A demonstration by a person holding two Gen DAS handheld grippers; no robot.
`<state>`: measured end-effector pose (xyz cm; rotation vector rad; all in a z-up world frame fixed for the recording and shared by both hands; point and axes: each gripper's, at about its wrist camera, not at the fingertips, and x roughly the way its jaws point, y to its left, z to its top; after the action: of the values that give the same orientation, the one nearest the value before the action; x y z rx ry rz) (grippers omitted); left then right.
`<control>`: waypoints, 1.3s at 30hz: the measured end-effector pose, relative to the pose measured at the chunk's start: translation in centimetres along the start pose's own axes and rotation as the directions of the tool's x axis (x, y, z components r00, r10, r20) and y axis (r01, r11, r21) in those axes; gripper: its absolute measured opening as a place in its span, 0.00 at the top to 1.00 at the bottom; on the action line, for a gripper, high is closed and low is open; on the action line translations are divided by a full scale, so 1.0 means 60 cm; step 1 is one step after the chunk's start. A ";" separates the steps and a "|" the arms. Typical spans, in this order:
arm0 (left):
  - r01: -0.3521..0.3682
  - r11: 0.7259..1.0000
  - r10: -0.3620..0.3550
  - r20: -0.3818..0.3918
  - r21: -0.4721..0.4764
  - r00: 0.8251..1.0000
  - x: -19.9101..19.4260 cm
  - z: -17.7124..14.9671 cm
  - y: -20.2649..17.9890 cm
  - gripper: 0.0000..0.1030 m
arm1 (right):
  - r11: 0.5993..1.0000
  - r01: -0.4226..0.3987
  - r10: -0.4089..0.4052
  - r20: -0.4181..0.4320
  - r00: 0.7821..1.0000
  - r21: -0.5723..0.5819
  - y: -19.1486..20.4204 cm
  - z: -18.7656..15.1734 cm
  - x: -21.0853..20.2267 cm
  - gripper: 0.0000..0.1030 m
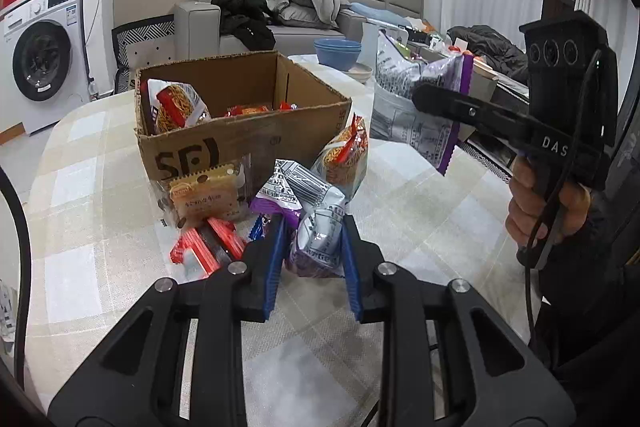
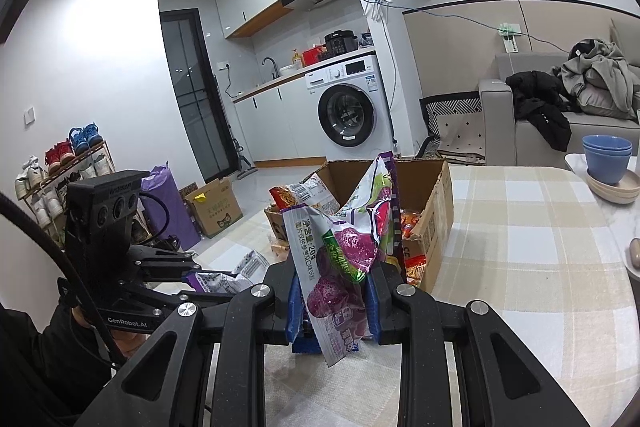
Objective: Organize snacks
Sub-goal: 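Carry both held bags over the cardboard box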
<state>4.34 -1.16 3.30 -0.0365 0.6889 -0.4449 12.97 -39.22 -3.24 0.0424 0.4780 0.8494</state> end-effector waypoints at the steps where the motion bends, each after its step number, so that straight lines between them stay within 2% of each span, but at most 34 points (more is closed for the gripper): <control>1: 0.001 1.000 -0.001 0.008 -0.006 1.000 -0.006 0.001 0.001 0.77 | 1.000 -0.001 0.001 0.002 1.000 0.001 0.000 0.000 -0.002 0.75; 15: -0.040 0.996 0.050 0.134 -0.077 0.990 -0.073 0.036 0.030 0.77 | 1.000 -0.021 0.021 0.028 0.999 0.003 0.007 0.008 -0.003 0.75; 39: -0.132 0.981 0.155 0.169 -0.141 0.973 -0.061 0.137 0.071 0.77 | 0.999 -0.017 0.016 0.017 1.000 0.030 -0.005 0.047 0.046 0.75</control>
<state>8.57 3.28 11.13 -0.1458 0.5380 -0.2538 15.90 -36.99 -1.87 0.0812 0.4752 0.8573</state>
